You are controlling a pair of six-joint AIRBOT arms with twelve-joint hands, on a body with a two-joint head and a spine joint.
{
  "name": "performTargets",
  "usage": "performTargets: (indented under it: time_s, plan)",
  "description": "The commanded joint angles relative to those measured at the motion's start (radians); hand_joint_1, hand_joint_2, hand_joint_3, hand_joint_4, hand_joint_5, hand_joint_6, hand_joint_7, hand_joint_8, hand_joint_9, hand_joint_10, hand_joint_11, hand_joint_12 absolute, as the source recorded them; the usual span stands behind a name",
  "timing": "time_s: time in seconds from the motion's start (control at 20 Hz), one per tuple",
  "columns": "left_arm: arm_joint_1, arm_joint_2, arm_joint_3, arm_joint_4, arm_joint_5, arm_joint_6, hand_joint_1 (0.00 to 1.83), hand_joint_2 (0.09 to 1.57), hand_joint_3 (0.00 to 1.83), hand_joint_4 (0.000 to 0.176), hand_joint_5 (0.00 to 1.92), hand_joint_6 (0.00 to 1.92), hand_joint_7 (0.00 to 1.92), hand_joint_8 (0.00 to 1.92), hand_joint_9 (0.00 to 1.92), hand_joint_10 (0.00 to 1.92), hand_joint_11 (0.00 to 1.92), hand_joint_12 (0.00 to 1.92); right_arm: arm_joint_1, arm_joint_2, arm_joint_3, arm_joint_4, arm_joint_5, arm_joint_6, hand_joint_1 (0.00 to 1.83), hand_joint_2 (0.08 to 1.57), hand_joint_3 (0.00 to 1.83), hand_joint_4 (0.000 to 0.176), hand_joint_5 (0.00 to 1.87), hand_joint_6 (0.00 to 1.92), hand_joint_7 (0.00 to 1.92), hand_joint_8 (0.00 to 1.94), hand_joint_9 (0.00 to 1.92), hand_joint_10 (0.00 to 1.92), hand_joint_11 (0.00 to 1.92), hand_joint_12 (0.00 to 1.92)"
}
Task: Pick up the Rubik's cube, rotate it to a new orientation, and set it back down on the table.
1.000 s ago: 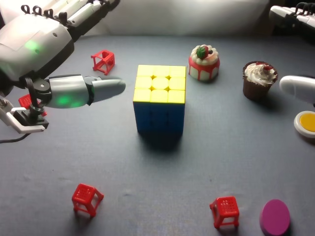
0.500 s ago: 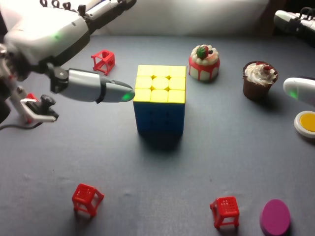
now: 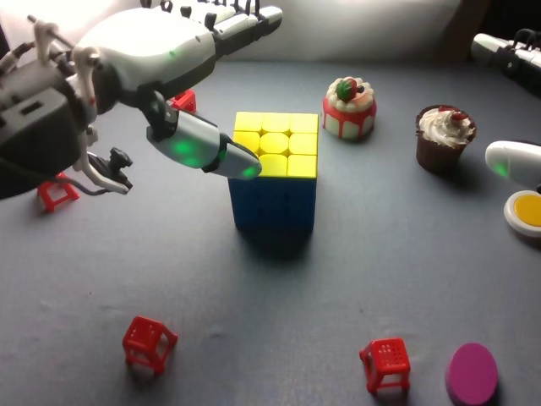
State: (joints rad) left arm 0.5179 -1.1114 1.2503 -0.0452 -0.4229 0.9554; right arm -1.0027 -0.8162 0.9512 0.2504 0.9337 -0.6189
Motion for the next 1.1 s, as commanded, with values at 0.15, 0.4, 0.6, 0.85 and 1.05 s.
performTargets:
  time_s: [0.15,0.4,0.6,0.85,1.05]
  plan:
    - [-0.029,-0.021,0.016,-0.004,-0.027,0.037,0.65,0.73,0.00,0.118,0.00,0.00,0.00,0.00,0.00,0.00,0.00,0.00,0.004,-0.005,0.002,0.008,0.127,0.006,0.45,1.35,0.01,0.000,0.00,0.00,0.00,0.00,0.00,0.00,0.00,0.00]
    - [-0.032,-0.045,0.035,-0.002,0.026,0.045,0.77,0.71,0.01,0.118,0.00,0.00,0.00,0.00,0.00,0.00,0.00,1.26,0.003,-0.006,0.002,0.010,0.127,0.006,0.46,1.35,0.01,0.000,0.00,0.00,0.00,0.00,0.00,0.00,0.00,0.00]
    - [-0.029,-0.073,0.058,-0.024,0.051,0.050,0.80,0.74,0.01,0.081,0.00,0.00,0.00,0.00,0.01,0.00,0.00,1.69,0.000,-0.009,0.003,0.012,0.127,0.006,0.45,1.35,0.00,0.000,0.00,0.00,0.00,0.00,0.00,0.00,0.00,0.00]
    - [-0.026,-0.114,0.097,-0.089,0.097,0.098,0.76,0.79,0.01,0.042,0.00,0.00,0.00,0.00,0.01,0.01,0.00,1.50,-0.004,-0.013,0.005,0.015,0.128,0.006,0.49,1.35,0.00,0.000,0.00,0.00,0.00,0.00,0.00,0.00,0.00,0.00]
    - [-0.018,-0.133,0.119,-0.151,0.117,0.139,0.74,0.82,0.00,0.057,0.00,0.00,0.00,0.00,0.00,0.00,0.00,0.16,-0.006,-0.013,0.005,0.017,0.128,0.006,0.43,1.35,0.00,0.000,0.00,0.00,0.00,0.00,0.00,0.00,0.00,0.00]
